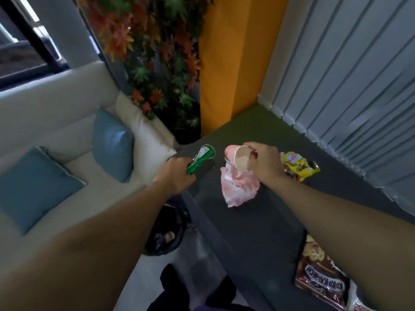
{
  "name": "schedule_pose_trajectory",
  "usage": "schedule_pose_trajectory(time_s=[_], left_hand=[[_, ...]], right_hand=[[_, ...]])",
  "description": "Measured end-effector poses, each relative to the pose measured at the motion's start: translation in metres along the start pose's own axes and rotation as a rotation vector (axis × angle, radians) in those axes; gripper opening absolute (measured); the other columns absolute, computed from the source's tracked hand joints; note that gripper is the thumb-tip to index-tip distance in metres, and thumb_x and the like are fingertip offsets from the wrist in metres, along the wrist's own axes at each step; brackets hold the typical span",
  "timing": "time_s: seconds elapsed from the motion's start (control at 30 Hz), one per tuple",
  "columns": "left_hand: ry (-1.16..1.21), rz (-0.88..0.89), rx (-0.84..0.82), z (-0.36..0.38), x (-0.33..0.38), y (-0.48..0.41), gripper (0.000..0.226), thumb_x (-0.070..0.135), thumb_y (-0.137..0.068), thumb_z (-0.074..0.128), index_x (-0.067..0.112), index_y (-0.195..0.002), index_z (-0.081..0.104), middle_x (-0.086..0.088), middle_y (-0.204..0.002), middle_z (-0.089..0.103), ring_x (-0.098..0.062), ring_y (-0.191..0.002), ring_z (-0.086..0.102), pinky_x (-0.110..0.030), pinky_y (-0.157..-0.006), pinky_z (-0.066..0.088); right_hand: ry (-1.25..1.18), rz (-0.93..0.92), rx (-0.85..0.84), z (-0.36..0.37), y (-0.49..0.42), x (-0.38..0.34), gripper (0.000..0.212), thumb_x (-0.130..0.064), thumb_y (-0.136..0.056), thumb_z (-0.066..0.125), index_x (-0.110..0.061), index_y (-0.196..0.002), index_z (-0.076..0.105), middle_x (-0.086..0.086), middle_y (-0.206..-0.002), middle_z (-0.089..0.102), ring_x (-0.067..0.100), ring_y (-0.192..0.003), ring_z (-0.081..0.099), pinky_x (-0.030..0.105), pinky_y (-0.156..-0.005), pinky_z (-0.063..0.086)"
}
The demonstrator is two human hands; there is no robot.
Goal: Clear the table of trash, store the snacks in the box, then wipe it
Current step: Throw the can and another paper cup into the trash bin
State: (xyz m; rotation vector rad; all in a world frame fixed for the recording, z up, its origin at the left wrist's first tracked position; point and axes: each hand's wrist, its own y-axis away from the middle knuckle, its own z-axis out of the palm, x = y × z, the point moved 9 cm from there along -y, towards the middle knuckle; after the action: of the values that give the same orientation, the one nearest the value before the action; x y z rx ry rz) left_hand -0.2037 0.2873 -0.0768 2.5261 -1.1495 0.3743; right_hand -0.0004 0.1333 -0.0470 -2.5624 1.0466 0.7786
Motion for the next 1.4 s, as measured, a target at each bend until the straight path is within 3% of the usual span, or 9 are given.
schedule_pose_trajectory(time_s=[0.27, 0.33, 0.47, 0.6, 0.8, 0.97, 1.13, 1.27, 1.4], left_hand=[[0.033, -0.17, -0.03, 0.007, -0.099, 0.023, 0.024, 0.034, -0.074, 0.062, 0.022, -0.095, 0.064, -0.01, -0.097, 0.07, -0.039, -0.093, 0.064, -0.039, -0.076, 0.053], [0.037, -0.212, -0.049, 0.011, -0.125, 0.027, 0.016, 0.033, -0.077, 0.064, 0.024, -0.09, 0.061, -0.011, -0.096, 0.069, -0.039, -0.092, 0.064, -0.038, -0.073, 0.05], [0.06, -0.296, -0.073, 0.026, -0.175, 0.038, 0.021, 0.029, -0.082, 0.065, 0.017, -0.1, 0.066, -0.011, -0.099, 0.067, -0.039, -0.093, 0.063, -0.036, -0.07, 0.045], [0.076, -0.38, -0.143, 0.052, -0.221, 0.046, 0.021, 0.026, -0.082, 0.063, 0.019, -0.102, 0.066, -0.007, -0.089, 0.061, -0.039, -0.089, 0.063, -0.033, -0.067, 0.041], [0.115, -0.442, -0.25, 0.106, -0.274, 0.044, 0.017, 0.031, -0.086, 0.063, 0.018, -0.097, 0.062, -0.01, -0.092, 0.062, -0.035, -0.083, 0.058, -0.034, -0.066, 0.043], [0.103, -0.45, -0.324, 0.156, -0.301, 0.033, 0.031, 0.036, -0.085, 0.065, 0.016, -0.108, 0.064, -0.014, -0.099, 0.065, -0.039, -0.094, 0.061, -0.035, -0.068, 0.042], [0.099, -0.462, -0.364, 0.194, -0.321, 0.02, 0.028, 0.034, -0.085, 0.065, 0.015, -0.106, 0.065, -0.012, -0.092, 0.065, -0.035, -0.083, 0.06, -0.035, -0.065, 0.044], [0.122, -0.479, -0.395, 0.22, -0.334, 0.011, 0.029, 0.036, -0.085, 0.065, 0.016, -0.107, 0.065, -0.009, -0.09, 0.063, -0.035, -0.085, 0.061, -0.035, -0.064, 0.044], [0.162, -0.457, -0.432, 0.238, -0.338, 0.004, 0.053, 0.046, -0.088, 0.068, 0.018, -0.132, 0.059, -0.013, -0.113, 0.067, -0.037, -0.107, 0.062, -0.035, -0.075, 0.043]], right_hand=[[-0.06, -0.04, -0.155, 0.092, -0.002, -0.065, 0.039, -0.006, -0.094, 0.05, -0.018, -0.127, 0.068, 0.007, -0.125, 0.069, 0.029, -0.115, 0.062, 0.039, -0.098, 0.05], [-0.047, -0.067, -0.195, 0.118, -0.003, -0.083, 0.039, -0.007, -0.093, 0.051, -0.018, -0.125, 0.069, 0.008, -0.123, 0.07, 0.03, -0.113, 0.063, 0.039, -0.096, 0.05], [-0.013, -0.112, -0.291, 0.17, 0.002, -0.111, 0.036, -0.011, -0.093, 0.054, -0.018, -0.125, 0.07, 0.008, -0.12, 0.071, 0.031, -0.111, 0.064, 0.032, -0.088, 0.049], [-0.005, -0.118, -0.378, 0.226, 0.009, -0.125, 0.034, -0.01, -0.094, 0.053, -0.019, -0.122, 0.071, 0.011, -0.115, 0.072, 0.033, -0.106, 0.065, 0.04, -0.085, 0.053], [0.022, -0.034, -0.471, 0.304, 0.025, -0.115, 0.031, -0.014, -0.094, 0.054, -0.019, -0.118, 0.072, 0.012, -0.112, 0.073, 0.034, -0.1, 0.065, 0.039, -0.083, 0.053], [0.065, 0.057, -0.586, 0.361, 0.041, -0.083, 0.015, -0.026, -0.082, 0.07, -0.027, -0.098, 0.069, 0.004, -0.087, 0.071, 0.029, -0.083, 0.066, 0.037, -0.068, 0.054], [0.104, 0.112, -0.612, 0.403, 0.047, -0.055, 0.017, -0.022, -0.086, 0.066, -0.027, -0.101, 0.071, 0.006, -0.092, 0.071, 0.029, -0.082, 0.061, 0.03, -0.066, 0.047], [0.104, 0.142, -0.615, 0.427, 0.047, -0.049, 0.03, -0.016, -0.092, 0.054, -0.029, -0.112, 0.072, 0.011, -0.105, 0.071, 0.037, -0.096, 0.063, 0.043, -0.079, 0.055], [0.135, 0.079, -0.64, 0.442, 0.047, -0.055, 0.032, -0.018, -0.095, 0.057, -0.031, -0.12, 0.07, 0.009, -0.11, 0.072, 0.036, -0.1, 0.064, 0.042, -0.08, 0.054]])
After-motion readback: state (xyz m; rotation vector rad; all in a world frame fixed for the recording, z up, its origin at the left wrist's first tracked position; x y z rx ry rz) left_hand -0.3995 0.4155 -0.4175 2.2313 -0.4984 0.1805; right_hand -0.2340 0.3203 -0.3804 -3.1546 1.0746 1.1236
